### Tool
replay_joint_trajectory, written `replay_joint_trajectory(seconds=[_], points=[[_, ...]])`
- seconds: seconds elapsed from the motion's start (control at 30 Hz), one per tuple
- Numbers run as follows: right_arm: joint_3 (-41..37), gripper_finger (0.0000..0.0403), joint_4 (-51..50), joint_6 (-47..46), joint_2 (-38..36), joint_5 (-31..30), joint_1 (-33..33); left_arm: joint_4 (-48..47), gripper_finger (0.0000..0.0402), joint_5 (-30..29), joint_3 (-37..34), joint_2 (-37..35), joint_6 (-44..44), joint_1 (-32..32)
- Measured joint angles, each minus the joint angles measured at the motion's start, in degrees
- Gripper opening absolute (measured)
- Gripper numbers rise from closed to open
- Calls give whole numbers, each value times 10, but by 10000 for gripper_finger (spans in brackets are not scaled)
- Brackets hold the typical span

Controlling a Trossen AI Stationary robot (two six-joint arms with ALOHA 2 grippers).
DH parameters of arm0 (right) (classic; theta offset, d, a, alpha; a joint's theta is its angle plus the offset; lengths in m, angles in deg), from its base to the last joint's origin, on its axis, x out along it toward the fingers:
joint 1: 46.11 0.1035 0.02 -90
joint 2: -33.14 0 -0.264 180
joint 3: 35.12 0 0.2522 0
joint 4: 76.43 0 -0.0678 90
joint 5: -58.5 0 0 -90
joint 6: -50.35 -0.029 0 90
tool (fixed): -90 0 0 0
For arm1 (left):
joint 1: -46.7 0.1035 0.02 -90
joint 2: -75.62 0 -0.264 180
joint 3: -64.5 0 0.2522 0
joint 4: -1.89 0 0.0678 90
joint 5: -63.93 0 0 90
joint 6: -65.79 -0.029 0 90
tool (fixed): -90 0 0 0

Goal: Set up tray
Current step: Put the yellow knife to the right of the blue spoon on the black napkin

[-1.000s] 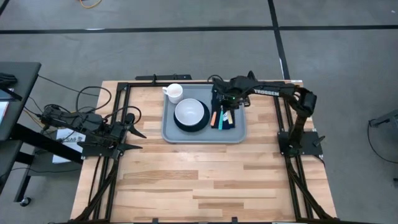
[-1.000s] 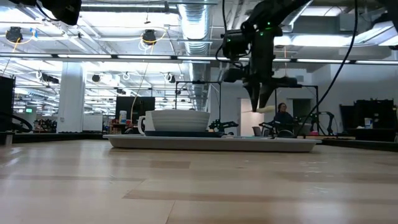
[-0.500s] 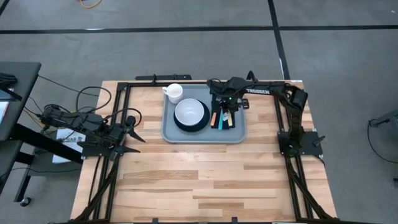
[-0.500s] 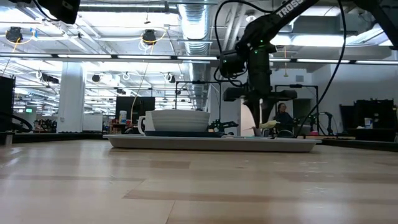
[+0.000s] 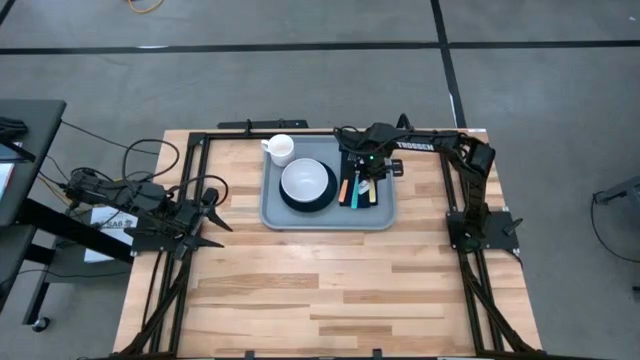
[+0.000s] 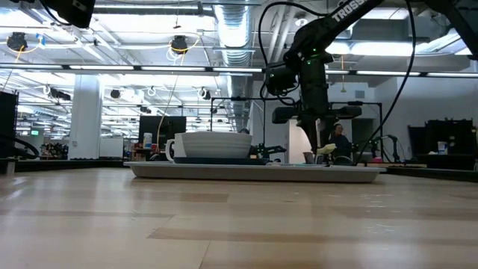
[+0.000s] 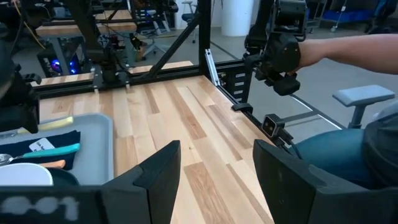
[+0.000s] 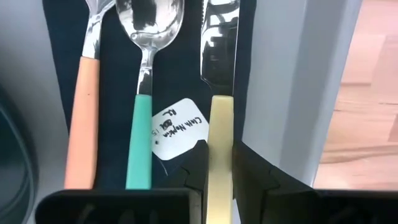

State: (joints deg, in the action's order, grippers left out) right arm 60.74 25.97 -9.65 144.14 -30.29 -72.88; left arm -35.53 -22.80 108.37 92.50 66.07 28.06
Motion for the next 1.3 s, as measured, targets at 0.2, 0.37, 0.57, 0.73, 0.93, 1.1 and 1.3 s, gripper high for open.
replay_joint_trajectory(seconds=[0.2,0.37,0.57,0.73,0.93,1.1,1.3], points=[[0,37,9,-2,0,-1,0,1,191,0,0,0,0,0],[-16,37,38,-1,9,0,3,2,191,0,0,0,2,0],[-74,38,80,-10,9,7,0,0,191,1,0,0,2,0],[-83,38,90,-3,8,20,-5,3,191,0,0,0,2,0],[-83,44,100,0,8,38,-12,5,191,-1,0,0,2,0],[-83,46,100,0,8,49,-12,5,191,-1,0,0,2,0],[-83,46,100,4,7,60,-16,5,191,-1,0,0,2,0]])
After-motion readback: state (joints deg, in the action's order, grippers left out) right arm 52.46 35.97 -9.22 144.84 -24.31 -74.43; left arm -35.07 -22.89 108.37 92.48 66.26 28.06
